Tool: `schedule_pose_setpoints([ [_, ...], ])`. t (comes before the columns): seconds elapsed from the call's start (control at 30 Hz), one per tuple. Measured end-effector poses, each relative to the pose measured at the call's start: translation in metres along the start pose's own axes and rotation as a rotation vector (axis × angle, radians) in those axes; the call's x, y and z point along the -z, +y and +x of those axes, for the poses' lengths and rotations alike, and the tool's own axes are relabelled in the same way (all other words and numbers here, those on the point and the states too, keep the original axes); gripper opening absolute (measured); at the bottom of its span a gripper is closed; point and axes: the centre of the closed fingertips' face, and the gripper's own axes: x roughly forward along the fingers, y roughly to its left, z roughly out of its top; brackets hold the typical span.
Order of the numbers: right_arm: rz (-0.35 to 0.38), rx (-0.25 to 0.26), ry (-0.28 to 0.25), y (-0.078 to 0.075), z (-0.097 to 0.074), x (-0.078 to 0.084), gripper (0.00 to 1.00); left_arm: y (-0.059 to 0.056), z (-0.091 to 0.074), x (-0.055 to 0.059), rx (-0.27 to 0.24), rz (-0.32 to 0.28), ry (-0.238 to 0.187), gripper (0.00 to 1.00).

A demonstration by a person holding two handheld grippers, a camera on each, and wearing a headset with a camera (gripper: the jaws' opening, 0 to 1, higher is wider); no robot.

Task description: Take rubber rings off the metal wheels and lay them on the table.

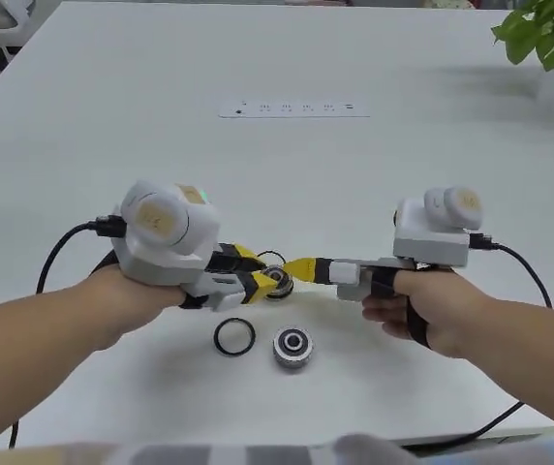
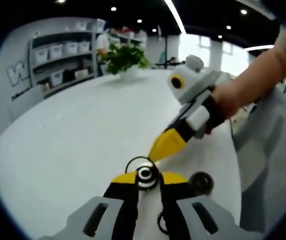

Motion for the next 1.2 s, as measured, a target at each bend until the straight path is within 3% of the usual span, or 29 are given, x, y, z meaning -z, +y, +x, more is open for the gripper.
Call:
schedule_pose_setpoints([
  [0.3,0.012,-0.022,-0.011,0.009,-0.001,-0.002,0.00,-0.010,-0.020,-0.009,0.025,0.005,-0.040,0.24],
  [0.63,0.015,-0.056,-0.017,0.024,-0.001,-0.004,0.00,-0.014,-0.046,-0.016,0.023,-0.018,-0.088,0.31],
  [1.2,0.012,-0.099,0.008,0.042,0.002,0.002,0.00,-0.013,-0.086,-0.007,0.003,-0.060,-0.116,0.42],
])
